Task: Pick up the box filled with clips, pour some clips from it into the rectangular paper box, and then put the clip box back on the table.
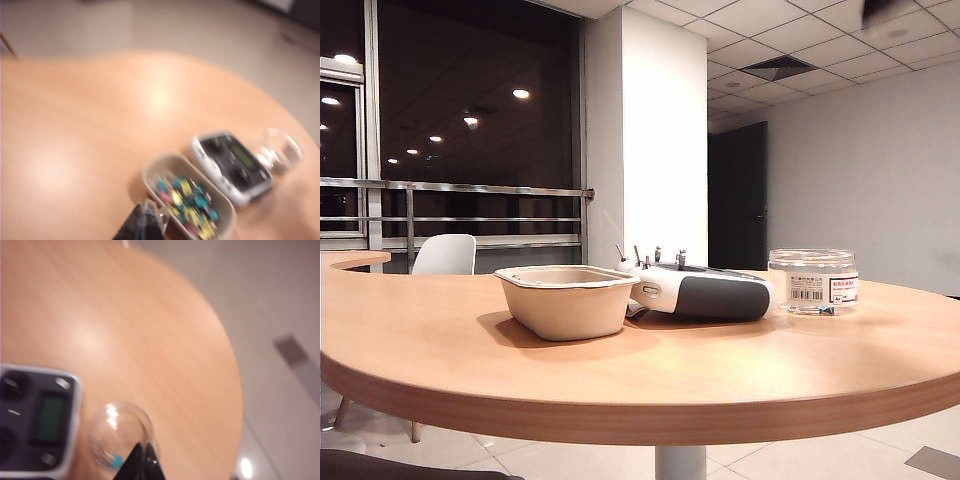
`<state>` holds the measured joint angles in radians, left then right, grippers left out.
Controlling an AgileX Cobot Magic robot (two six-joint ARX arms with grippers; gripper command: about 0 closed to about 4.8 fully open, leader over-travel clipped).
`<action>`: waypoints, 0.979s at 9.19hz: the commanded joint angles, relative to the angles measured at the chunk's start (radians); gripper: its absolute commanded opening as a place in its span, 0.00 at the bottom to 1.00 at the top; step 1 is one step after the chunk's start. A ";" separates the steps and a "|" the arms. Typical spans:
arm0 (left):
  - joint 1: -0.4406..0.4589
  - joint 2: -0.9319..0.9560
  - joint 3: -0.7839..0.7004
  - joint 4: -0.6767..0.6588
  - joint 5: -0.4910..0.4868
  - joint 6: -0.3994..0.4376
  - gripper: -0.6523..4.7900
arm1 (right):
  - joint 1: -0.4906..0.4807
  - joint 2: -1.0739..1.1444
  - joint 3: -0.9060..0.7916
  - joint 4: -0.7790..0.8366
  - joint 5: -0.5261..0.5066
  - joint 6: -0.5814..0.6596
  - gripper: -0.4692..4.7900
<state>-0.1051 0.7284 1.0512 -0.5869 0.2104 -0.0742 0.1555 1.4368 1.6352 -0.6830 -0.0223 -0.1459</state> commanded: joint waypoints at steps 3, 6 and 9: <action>0.001 -0.268 -0.202 0.080 -0.135 0.014 0.11 | 0.048 -0.275 -0.306 0.241 -0.006 0.043 0.08; 0.001 -0.661 -0.534 0.112 -0.163 0.032 0.11 | 0.129 -0.679 -0.829 0.502 -0.014 0.037 0.08; 0.001 -0.725 -0.639 0.130 -0.139 0.012 0.11 | 0.129 -1.061 -1.215 0.522 0.094 0.042 0.09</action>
<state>-0.1055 0.0040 0.4248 -0.4889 0.0612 -0.0631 0.2855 0.4236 0.4515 -0.1860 0.0364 -0.1093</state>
